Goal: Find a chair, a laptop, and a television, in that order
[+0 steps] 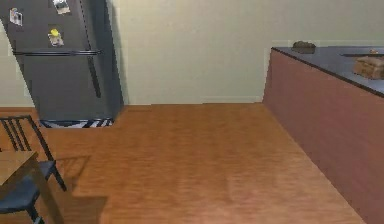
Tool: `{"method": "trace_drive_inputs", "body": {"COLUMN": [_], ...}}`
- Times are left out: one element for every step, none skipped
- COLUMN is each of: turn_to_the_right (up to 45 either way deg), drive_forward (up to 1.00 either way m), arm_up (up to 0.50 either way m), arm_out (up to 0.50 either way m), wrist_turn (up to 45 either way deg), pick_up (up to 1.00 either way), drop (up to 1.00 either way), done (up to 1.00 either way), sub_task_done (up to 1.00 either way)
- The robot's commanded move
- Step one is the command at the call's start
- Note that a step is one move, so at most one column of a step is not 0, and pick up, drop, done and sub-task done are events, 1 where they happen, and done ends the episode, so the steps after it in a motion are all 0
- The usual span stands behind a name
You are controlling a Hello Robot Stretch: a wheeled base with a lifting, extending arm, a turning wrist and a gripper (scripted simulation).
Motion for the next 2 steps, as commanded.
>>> {"method": "trace_drive_inputs", "body": {"turn_to_the_right": [0.0, -33.0], "drive_forward": [0.65, 0.00], "arm_up": [0.00, 0.00], "arm_out": [0.00, 0.00], "wrist_turn": [0.0, 0.0], "pick_up": [0.00, 0.00], "drop": [0.00, 0.00], "done": [0.00, 0.00], "sub_task_done": [0.00, 0.00]}}
